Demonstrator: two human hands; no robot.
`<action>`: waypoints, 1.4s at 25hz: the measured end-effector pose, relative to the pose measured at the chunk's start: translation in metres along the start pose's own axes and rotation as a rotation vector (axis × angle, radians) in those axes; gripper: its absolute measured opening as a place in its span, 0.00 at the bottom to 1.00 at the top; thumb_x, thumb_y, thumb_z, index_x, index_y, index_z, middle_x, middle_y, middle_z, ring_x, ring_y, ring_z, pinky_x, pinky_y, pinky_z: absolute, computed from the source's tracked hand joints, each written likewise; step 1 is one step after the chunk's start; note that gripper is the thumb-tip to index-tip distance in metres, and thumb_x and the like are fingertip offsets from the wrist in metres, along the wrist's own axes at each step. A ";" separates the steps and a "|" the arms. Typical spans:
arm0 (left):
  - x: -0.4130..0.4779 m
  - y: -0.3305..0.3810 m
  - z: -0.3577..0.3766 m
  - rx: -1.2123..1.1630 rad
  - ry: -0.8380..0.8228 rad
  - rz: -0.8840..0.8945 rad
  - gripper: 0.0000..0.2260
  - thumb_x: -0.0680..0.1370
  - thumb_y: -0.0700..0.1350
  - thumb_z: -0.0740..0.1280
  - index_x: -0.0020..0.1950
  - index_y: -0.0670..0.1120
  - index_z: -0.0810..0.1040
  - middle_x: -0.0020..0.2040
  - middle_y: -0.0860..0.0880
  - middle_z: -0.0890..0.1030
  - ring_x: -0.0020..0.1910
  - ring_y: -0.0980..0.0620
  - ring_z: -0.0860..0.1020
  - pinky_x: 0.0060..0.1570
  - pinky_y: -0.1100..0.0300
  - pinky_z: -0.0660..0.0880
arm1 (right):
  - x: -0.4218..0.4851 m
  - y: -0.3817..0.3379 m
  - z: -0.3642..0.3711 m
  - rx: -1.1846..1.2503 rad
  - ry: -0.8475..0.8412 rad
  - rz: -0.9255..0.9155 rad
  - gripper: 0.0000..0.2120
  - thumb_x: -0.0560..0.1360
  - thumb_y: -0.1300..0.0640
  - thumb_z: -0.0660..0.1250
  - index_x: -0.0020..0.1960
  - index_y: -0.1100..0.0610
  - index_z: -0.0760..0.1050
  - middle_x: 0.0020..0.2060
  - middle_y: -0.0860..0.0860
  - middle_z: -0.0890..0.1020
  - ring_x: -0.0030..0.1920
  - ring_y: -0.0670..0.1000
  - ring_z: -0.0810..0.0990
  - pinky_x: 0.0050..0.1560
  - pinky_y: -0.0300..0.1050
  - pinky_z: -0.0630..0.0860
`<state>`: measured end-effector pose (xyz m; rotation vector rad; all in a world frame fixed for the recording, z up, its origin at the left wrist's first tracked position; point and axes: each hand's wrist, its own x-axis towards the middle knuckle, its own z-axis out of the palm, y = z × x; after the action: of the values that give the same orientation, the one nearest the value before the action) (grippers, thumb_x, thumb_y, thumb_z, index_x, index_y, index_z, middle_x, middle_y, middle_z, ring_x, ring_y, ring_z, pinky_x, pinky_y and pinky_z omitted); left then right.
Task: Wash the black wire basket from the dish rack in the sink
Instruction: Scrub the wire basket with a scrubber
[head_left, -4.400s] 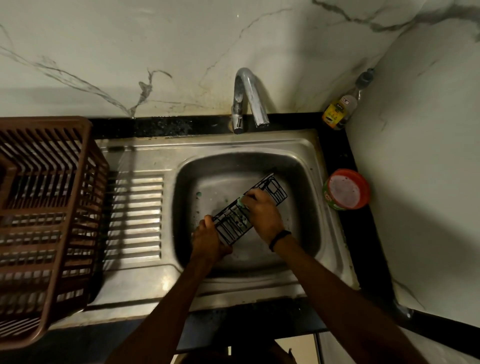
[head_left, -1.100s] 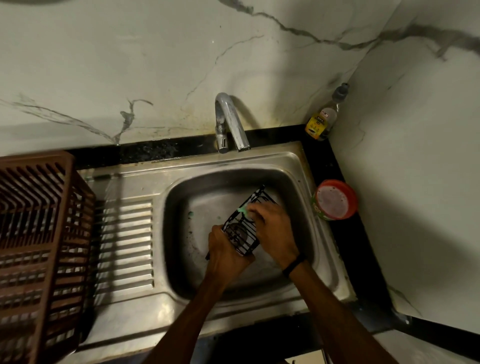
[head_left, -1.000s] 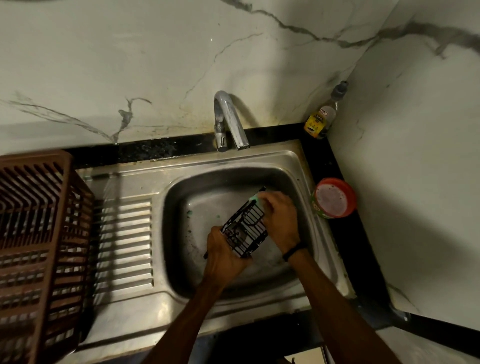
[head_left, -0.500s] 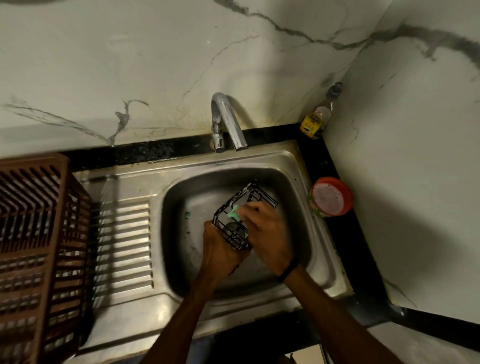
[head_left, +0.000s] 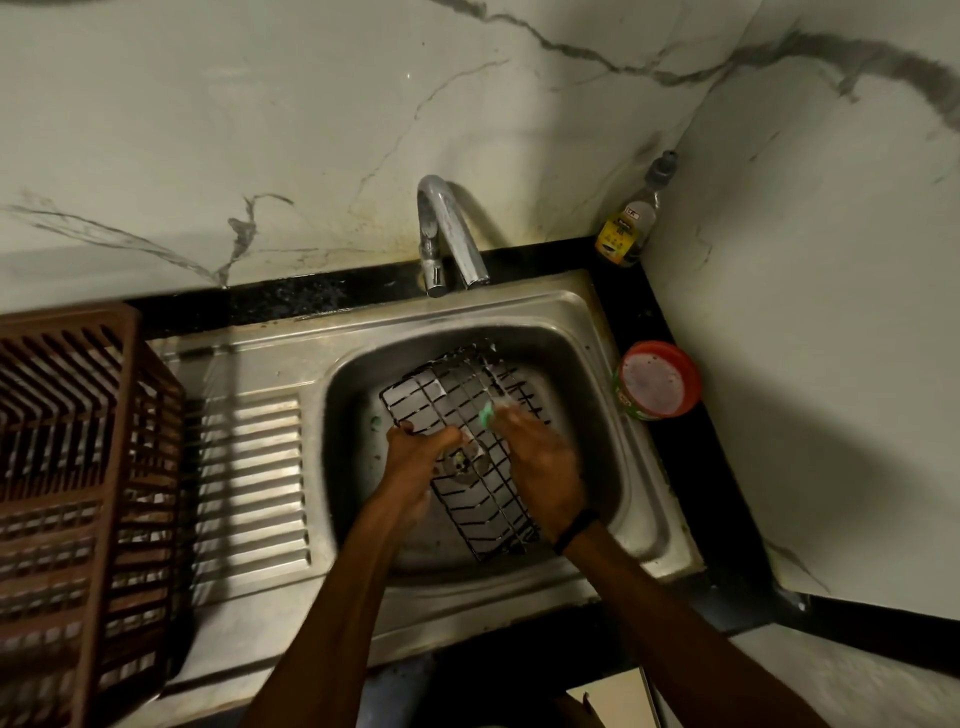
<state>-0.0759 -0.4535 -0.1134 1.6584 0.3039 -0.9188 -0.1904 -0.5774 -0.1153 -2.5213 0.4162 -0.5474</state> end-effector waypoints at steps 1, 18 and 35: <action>0.002 -0.002 -0.004 -0.039 0.004 -0.016 0.43 0.68 0.42 0.79 0.77 0.40 0.61 0.61 0.45 0.76 0.56 0.50 0.76 0.50 0.56 0.73 | -0.016 0.000 -0.004 -0.026 -0.034 -0.007 0.22 0.74 0.70 0.58 0.65 0.58 0.76 0.64 0.56 0.79 0.67 0.55 0.76 0.66 0.52 0.74; -0.010 0.001 -0.013 -0.163 -0.091 -0.030 0.36 0.66 0.44 0.78 0.70 0.40 0.67 0.63 0.42 0.76 0.57 0.48 0.74 0.54 0.52 0.71 | -0.012 -0.013 -0.016 0.032 -0.078 0.213 0.17 0.76 0.66 0.59 0.61 0.60 0.78 0.56 0.58 0.80 0.56 0.56 0.80 0.57 0.50 0.80; -0.013 0.010 -0.018 -0.028 -0.122 0.088 0.44 0.56 0.50 0.79 0.67 0.41 0.66 0.58 0.39 0.79 0.57 0.44 0.78 0.58 0.46 0.71 | 0.069 0.003 -0.007 0.153 0.041 0.301 0.13 0.81 0.63 0.58 0.61 0.61 0.78 0.60 0.58 0.75 0.56 0.52 0.77 0.57 0.42 0.77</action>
<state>-0.0711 -0.4367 -0.0965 1.5701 0.1585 -0.9404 -0.1344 -0.6098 -0.0906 -2.2502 0.7255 -0.4932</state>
